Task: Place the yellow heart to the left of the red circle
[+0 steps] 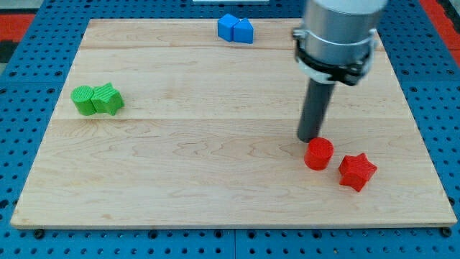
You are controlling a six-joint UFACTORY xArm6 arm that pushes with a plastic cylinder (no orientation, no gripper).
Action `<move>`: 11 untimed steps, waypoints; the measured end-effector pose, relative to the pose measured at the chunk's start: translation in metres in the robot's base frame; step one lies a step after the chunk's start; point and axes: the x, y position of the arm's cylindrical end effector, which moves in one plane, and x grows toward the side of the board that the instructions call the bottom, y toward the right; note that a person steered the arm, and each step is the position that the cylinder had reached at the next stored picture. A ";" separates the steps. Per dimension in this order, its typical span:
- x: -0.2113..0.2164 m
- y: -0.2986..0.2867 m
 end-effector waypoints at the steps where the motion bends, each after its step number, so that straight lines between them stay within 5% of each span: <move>1: 0.009 0.022; 2: -0.005 0.027; 3: -0.075 0.052; 5: -0.275 0.162; 6: -0.300 0.157; 8: -0.296 -0.005; 11: -0.251 -0.034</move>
